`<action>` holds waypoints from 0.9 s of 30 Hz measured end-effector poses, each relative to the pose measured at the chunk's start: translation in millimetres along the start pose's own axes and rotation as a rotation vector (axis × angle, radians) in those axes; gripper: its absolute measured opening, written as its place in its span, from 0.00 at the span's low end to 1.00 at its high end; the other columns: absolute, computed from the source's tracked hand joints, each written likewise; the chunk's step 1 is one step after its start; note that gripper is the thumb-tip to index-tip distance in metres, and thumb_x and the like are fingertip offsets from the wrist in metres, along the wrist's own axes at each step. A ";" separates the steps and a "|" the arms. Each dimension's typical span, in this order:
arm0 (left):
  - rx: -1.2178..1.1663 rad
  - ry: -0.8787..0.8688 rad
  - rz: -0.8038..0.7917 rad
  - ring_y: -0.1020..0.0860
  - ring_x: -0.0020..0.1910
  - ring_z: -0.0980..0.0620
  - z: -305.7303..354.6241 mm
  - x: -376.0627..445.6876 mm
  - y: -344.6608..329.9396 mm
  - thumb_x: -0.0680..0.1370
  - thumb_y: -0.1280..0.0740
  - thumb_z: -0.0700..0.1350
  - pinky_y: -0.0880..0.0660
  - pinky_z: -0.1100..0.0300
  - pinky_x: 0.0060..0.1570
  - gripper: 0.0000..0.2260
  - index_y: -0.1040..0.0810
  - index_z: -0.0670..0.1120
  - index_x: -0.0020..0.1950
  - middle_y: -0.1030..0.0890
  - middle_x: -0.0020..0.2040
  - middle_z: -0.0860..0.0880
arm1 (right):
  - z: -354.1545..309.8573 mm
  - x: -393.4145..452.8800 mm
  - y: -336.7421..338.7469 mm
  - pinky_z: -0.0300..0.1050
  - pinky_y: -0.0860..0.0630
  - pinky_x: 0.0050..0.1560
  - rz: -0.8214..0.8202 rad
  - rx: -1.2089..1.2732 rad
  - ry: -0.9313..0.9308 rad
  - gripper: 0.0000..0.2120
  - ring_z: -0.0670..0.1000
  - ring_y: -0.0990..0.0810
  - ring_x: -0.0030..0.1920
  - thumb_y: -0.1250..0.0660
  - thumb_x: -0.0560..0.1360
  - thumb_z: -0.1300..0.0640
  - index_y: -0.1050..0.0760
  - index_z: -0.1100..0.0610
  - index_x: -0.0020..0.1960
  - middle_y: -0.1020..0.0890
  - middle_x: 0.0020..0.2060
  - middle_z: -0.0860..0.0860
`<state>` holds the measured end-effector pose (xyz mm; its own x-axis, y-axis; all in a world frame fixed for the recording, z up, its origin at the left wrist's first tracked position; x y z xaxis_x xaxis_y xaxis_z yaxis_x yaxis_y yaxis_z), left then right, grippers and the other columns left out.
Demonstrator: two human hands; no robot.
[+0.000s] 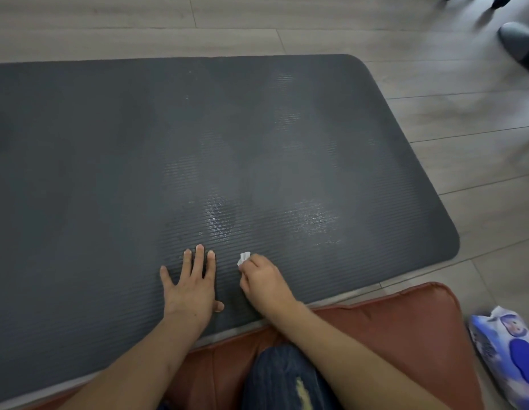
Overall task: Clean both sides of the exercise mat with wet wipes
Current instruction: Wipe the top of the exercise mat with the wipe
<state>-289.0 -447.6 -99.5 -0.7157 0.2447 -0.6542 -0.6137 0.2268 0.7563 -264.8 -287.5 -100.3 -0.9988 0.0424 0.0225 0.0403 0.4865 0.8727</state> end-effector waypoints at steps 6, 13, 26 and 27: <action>-0.021 -0.022 -0.001 0.68 0.82 0.42 -1.8 1.4 -4.8 0.80 0.35 0.63 0.58 0.26 0.76 0.50 0.69 0.47 0.82 0.72 0.81 0.44 | 136.9 14.4 92.1 0.57 0.23 0.47 0.032 -0.317 -0.365 0.06 0.65 0.22 0.46 0.37 0.74 0.63 0.24 0.65 0.47 0.23 0.45 0.62; -0.018 -0.043 -0.002 0.68 0.81 0.40 -2.5 3.3 -6.0 0.81 0.35 0.62 0.59 0.23 0.73 0.49 0.69 0.46 0.82 0.72 0.81 0.43 | 21.0 -16.3 18.6 0.50 0.24 0.43 0.049 -0.082 -0.313 0.03 0.60 0.21 0.41 0.32 0.73 0.64 0.21 0.60 0.46 0.21 0.41 0.57; 0.015 -0.054 0.022 0.67 0.82 0.42 -5.3 5.7 -7.0 0.81 0.36 0.65 0.59 0.22 0.73 0.49 0.69 0.47 0.82 0.71 0.82 0.44 | 91.5 -15.4 66.2 0.52 0.26 0.53 0.073 -0.218 -0.633 0.14 0.65 0.21 0.51 0.37 0.73 0.66 0.22 0.62 0.57 0.21 0.52 0.62; 0.011 -0.057 0.019 0.68 0.82 0.42 -5.4 5.3 -7.1 0.80 0.36 0.65 0.58 0.22 0.73 0.49 0.69 0.47 0.82 0.71 0.82 0.45 | 62.9 -18.9 44.9 0.51 0.25 0.52 0.021 -0.157 -0.521 0.13 0.63 0.20 0.50 0.36 0.72 0.67 0.20 0.61 0.55 0.20 0.50 0.60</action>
<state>-290.3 -453.0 -108.2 -0.7067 0.3021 -0.6398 -0.5967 0.2316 0.7683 -242.4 -211.6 -92.2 -0.8510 0.4971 -0.1696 0.0154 0.3463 0.9380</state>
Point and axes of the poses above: each hand's wrist, its own x-axis towards the middle knuckle, its own y-axis out of the back of the hand, z = x × y, the point moved 4 cm from there along x, towards the middle knuckle
